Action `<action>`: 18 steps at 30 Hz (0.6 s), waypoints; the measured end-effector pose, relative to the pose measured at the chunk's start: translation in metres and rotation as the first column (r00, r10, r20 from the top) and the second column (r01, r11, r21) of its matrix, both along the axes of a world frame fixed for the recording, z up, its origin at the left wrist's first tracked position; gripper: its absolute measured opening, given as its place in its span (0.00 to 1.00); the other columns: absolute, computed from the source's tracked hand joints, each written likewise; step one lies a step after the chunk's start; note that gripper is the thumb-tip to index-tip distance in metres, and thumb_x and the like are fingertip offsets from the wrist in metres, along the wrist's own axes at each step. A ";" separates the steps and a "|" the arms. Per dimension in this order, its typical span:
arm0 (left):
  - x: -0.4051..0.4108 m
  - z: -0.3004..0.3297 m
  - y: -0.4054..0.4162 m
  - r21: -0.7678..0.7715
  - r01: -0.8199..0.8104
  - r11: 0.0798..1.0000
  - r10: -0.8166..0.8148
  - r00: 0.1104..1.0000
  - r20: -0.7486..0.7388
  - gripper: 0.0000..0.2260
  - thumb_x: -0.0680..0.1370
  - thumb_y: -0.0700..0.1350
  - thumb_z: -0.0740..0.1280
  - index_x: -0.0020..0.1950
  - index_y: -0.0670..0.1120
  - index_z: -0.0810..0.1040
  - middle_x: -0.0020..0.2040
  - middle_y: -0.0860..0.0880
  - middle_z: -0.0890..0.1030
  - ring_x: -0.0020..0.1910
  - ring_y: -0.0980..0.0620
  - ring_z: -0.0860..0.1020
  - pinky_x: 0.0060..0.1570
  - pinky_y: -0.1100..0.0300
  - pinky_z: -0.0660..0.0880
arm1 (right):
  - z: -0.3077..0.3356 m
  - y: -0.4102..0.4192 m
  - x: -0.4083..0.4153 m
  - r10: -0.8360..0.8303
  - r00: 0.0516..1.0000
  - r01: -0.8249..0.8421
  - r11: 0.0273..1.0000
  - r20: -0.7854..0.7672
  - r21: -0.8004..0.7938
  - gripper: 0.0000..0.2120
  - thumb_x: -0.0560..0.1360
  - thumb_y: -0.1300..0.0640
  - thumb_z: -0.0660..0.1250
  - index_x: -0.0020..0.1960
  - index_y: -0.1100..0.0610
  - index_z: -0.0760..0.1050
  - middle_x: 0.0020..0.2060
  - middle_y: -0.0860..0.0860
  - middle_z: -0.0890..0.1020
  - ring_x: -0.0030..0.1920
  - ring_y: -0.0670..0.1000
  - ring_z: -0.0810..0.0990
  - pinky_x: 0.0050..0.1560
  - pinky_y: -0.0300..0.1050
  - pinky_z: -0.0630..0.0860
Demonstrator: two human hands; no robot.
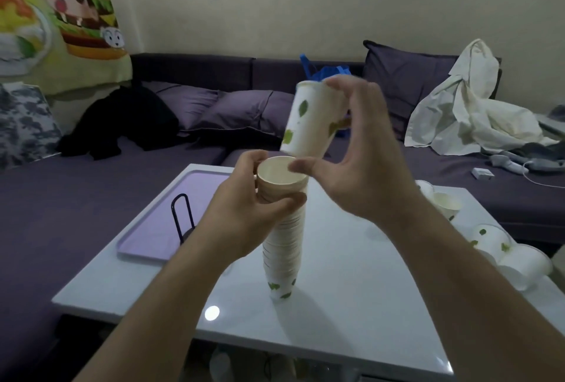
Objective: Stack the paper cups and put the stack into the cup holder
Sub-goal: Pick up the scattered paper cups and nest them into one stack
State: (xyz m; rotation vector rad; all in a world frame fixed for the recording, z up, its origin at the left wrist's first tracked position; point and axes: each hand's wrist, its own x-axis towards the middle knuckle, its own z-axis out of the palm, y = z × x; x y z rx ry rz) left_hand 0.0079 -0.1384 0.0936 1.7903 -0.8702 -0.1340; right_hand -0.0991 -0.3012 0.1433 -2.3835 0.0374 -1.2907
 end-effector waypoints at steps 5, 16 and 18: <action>-0.003 0.003 0.005 -0.033 0.053 0.998 -0.054 0.998 -0.041 0.33 0.70 0.58 0.80 0.71 0.61 0.70 0.60 0.62 0.83 0.58 0.60 0.83 0.62 0.49 0.82 | -0.015 0.014 0.013 0.042 0.962 -0.067 0.994 -0.269 -0.087 0.24 0.79 0.56 0.72 0.73 0.53 0.72 0.66 0.48 0.71 0.68 0.52 0.68 0.65 0.38 0.70; -0.002 -0.004 0.004 0.041 -0.010 0.999 0.008 0.999 0.034 0.30 0.73 0.48 0.75 0.72 0.61 0.69 0.56 0.61 0.84 0.55 0.59 0.83 0.61 0.47 0.82 | -0.037 0.027 0.004 0.025 0.854 -0.071 0.995 -0.519 -0.068 0.29 0.88 0.45 0.52 0.87 0.49 0.52 0.85 0.43 0.57 0.83 0.39 0.47 0.83 0.41 0.48; -0.004 -0.002 0.006 0.044 -0.003 0.999 0.003 1.000 0.010 0.31 0.71 0.50 0.76 0.72 0.61 0.69 0.57 0.63 0.84 0.56 0.61 0.83 0.62 0.47 0.81 | -0.037 0.026 0.004 0.053 0.853 -0.081 0.996 -0.519 -0.032 0.29 0.87 0.45 0.53 0.87 0.47 0.52 0.85 0.42 0.57 0.83 0.39 0.48 0.82 0.41 0.48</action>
